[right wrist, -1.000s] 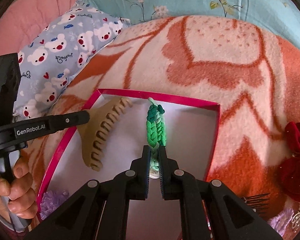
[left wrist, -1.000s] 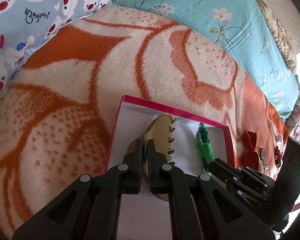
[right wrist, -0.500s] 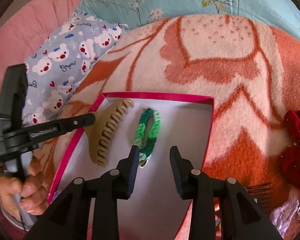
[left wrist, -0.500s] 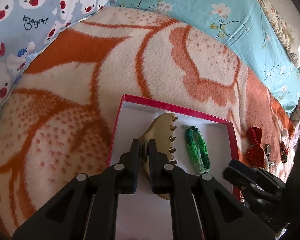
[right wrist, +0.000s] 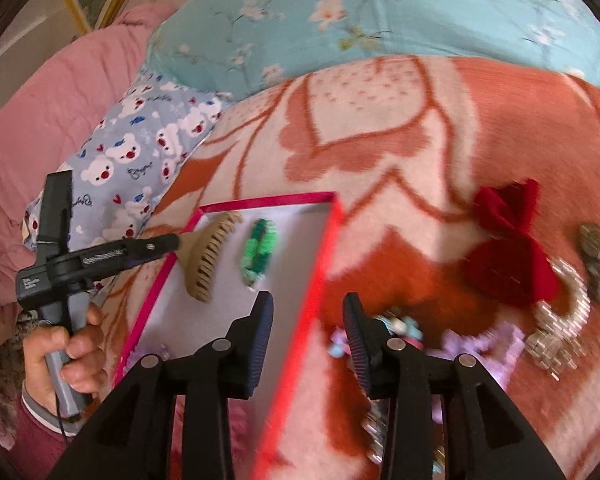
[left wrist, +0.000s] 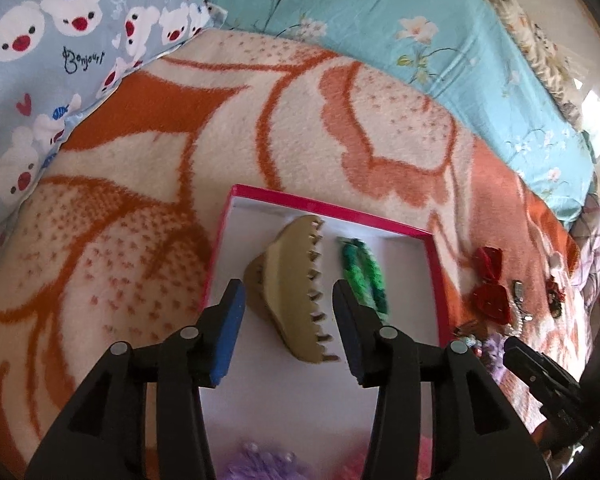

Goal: Organize jewelry
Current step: 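Move both grippers back to the pile toward the red bow and pearls, then grasp the red velvet bow with the left gripper while the right grasps the pearl bracelet, then carry the bow and pearl bracelet into the white box and release, then grasp the beaded hair comb with the left gripper while the right grasps the purple plush charm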

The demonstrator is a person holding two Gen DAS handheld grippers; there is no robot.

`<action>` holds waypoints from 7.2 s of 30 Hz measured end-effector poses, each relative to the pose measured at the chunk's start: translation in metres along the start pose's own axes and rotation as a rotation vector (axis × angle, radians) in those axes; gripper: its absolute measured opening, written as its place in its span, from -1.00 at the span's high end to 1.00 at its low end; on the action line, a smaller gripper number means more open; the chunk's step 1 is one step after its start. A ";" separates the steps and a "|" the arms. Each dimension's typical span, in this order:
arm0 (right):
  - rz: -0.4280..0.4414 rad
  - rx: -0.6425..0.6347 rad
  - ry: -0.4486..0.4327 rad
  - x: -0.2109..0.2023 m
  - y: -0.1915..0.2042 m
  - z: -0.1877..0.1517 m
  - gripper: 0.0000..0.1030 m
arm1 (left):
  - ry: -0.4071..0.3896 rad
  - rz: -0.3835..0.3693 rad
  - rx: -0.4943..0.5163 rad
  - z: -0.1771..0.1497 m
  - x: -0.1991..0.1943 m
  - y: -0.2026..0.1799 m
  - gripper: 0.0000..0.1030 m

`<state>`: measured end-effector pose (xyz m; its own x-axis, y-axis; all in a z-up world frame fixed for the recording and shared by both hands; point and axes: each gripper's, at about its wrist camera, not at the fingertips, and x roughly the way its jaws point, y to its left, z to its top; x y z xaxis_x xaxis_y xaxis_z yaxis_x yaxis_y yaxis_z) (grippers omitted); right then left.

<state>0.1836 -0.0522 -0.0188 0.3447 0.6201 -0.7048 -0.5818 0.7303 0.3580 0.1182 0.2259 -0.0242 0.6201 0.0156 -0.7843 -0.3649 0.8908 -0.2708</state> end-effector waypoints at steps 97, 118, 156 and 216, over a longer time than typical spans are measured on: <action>-0.122 0.106 -0.093 -0.068 -0.082 0.002 0.77 | 0.024 -0.277 0.146 -0.032 -0.026 -0.139 0.86; 0.052 -0.032 -0.008 -0.021 0.041 -0.012 0.77 | -0.017 -0.175 -0.079 -0.063 -0.065 -0.005 0.86; 0.028 -0.066 0.139 0.062 0.054 -0.023 0.44 | 0.079 -0.042 -0.148 -0.078 -0.016 0.038 0.60; -0.073 0.214 0.062 -0.019 -0.100 -0.042 0.05 | 0.089 -0.156 0.255 -0.112 -0.035 -0.152 -0.28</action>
<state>0.2046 -0.1484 -0.0668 0.3308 0.5492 -0.7674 -0.3851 0.8210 0.4215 0.0741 0.0394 -0.0185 0.5875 -0.1598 -0.7933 -0.0773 0.9648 -0.2515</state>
